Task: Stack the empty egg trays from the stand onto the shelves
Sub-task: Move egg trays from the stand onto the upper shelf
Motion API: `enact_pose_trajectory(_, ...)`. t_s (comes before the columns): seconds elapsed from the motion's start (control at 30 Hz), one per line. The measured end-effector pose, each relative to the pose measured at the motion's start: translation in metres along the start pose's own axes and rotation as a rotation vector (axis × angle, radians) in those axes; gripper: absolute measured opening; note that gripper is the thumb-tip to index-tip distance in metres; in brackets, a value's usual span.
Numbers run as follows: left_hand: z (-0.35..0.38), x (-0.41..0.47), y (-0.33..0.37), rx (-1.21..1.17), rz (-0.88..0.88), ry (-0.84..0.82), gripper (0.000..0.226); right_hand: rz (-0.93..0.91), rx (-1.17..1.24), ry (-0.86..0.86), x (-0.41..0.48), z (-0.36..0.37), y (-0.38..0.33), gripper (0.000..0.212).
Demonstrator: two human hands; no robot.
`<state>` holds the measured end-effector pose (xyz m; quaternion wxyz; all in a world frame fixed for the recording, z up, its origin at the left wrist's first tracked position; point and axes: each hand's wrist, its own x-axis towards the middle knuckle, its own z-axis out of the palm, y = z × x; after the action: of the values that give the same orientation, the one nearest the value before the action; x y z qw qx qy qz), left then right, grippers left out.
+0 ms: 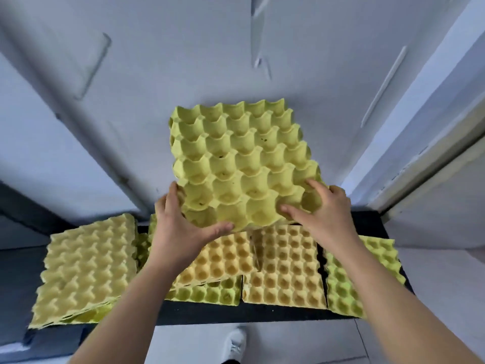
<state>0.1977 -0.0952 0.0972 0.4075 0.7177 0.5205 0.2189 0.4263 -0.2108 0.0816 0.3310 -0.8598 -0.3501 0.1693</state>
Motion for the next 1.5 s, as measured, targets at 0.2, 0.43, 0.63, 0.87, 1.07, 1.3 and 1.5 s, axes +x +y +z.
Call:
enact_pose_trajectory(0.2,-0.111,-0.050,0.001,-0.031,0.039,0.261,0.136,-0.270,0.001,-0.014,-0.025,0.005,-0.118,0.083)
enact_pose_trajectory(0.43,-0.249,-0.104,-0.014,-0.106,0.111,0.573,0.118,-0.565,0.052,0.032,-0.076,0.033,-0.263,0.085)
enact_pose_trajectory(0.63,-0.382,-0.143,-0.044,-0.119,0.161,0.752,0.122,-0.721,0.174,-0.011,-0.137,0.073,-0.386,0.089)
enact_pose_trajectory(0.87,-0.540,-0.171,-0.075,-0.059,0.236,0.838,0.123,-0.815,0.289,0.020,-0.204,0.125,-0.520,0.096)
enact_pose_trajectory(1.07,-0.646,-0.168,-0.095,-0.028,0.278,0.895,0.116,-0.860,0.326,0.053,-0.239,0.154,-0.620,0.107)
enact_pose_trajectory(1.3,-0.742,-0.141,-0.130,-0.117,0.274,0.919,0.120,-0.911,0.355,0.031,-0.255,0.191,-0.711,0.084)
enact_pose_trajectory(1.5,-0.804,-0.117,-0.154,-0.094,0.291,0.963,0.113,-0.907,0.310,0.037,-0.260,0.223,-0.766,0.100)
